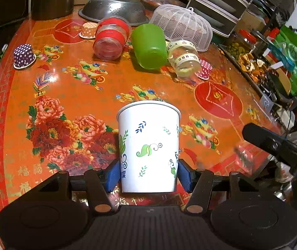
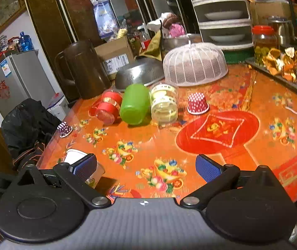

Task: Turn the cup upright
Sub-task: 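Hold the white cup in the left gripper while the right gripper closes on it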

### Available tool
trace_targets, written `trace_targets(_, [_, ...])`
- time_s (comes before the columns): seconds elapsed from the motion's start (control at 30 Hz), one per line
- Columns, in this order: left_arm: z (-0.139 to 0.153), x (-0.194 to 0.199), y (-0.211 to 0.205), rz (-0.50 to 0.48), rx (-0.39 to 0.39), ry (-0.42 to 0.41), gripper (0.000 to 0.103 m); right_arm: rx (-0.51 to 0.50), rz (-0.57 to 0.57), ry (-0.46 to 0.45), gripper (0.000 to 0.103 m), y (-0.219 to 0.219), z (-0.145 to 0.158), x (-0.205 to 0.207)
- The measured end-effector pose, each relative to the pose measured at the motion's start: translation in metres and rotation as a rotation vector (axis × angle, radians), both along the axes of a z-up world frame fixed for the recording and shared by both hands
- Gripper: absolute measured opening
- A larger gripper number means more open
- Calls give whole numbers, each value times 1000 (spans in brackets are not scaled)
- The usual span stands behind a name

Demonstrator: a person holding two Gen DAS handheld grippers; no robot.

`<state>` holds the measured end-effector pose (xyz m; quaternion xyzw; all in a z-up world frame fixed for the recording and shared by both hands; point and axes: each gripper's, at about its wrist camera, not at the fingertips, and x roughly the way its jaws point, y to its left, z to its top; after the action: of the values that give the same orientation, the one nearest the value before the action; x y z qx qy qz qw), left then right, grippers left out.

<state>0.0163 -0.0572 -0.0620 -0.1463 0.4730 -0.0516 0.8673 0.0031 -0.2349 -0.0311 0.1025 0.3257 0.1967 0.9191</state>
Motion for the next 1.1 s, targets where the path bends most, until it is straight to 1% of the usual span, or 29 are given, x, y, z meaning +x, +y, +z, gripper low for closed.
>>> trace_targets(0.13, [-3,-3,-2,8,-4,-2,61,30,29,100,102,3,-6,9])
trace_targets(0.23, [-3,-4,-3,5,4,-7,61,44,60,149,102,8,-8,14])
trace_targets(0.3, [-4,-4,-5,6,-1,-9,61,77,79,186,102,11,-9,17])
trace_targets(0.33, [-4,-4,-4,7,-6,-9,61,101,95,211,102,13,-9,19])
trace_targets(0.4, [-5,-5,-2,7,-17,-11,61,189,133,287,102,14,-12,26])
trace_targets(0.47, [-6,-6,2,10,-36,-14,61,273,142,362,102,16,-17,32])
trace_targets(0.5, [-7,-6,4,12,-48,-15,61,284,141,380,102,18,-17,34])
trace_targets(0.6, [-8,-8,7,8,-68,-18,61,268,123,394,102,28,-16,38])
trace_targets(0.7, [-10,-9,12,6,-97,-20,61,217,113,398,102,39,-15,42])
trace_targets(0.77, [-13,-9,14,0,-118,-13,61,187,116,412,99,46,-16,44])
trace_targets(0.9, [-14,-9,17,-8,-124,-17,61,151,135,441,94,62,-20,51])
trace_targets(1.03, [-15,-10,20,-8,-129,-19,61,165,156,467,86,74,-23,56])
trace_targets(1.1, [-15,-10,21,-7,-131,-19,61,158,157,471,84,80,-24,58])
